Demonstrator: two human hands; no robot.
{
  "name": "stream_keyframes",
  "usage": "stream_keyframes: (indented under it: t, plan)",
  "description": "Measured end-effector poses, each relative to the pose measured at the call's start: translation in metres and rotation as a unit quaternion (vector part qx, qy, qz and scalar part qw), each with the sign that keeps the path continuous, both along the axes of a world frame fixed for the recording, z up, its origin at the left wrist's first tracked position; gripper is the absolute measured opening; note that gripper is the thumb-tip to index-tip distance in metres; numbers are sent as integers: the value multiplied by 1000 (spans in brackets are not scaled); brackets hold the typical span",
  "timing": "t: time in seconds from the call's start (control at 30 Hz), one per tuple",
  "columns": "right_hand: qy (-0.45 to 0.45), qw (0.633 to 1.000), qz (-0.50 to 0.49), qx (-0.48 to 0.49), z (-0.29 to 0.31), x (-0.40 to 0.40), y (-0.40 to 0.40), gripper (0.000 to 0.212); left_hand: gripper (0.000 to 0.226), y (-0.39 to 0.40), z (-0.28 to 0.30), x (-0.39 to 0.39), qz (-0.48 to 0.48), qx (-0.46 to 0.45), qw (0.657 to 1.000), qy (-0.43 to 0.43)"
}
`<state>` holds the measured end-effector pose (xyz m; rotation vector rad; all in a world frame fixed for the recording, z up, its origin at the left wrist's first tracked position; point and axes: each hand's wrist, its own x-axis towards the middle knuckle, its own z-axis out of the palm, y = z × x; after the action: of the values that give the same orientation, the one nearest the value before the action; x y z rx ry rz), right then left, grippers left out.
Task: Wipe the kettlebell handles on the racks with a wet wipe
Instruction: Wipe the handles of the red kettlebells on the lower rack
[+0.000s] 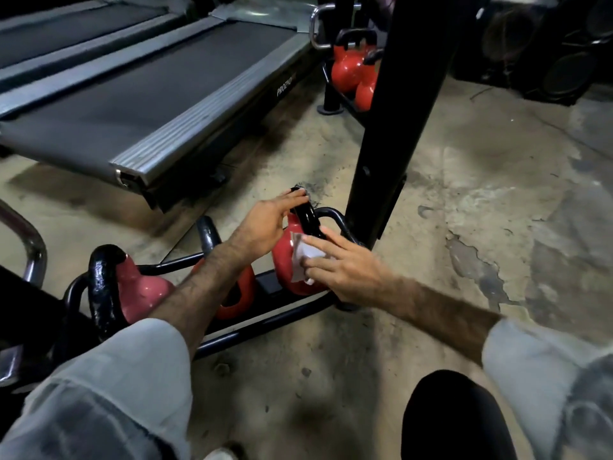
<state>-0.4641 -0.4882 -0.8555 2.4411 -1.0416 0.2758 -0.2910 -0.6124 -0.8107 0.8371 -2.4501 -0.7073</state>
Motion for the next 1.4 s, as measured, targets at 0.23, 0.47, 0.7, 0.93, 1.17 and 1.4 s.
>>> stream_keyframes:
  t: [0.23, 0.47, 0.7, 0.93, 1.17, 1.4]
  plan:
    - [249, 961, 81, 90, 44, 11, -45, 28, 60, -8, 0, 2, 23, 23, 999, 13]
    - [267, 949, 124, 115, 77, 14, -78, 24, 62, -12, -3, 3, 8, 63, 998, 32]
    - [274, 930, 182, 162, 62, -7, -56, 34, 66, -14, -5, 6, 15, 61, 997, 34]
    - [162, 966, 152, 134, 72, 1, -86, 27, 65, -13, 2, 6, 34, 50, 997, 40]
    - [157, 962, 169, 143, 66, -16, -75, 31, 59, -15, -1, 6, 26, 48, 998, 34]
    - [-252, 964, -84, 26, 12, -2, -35, 26, 44, -16, -4, 4, 19, 61, 996, 61]
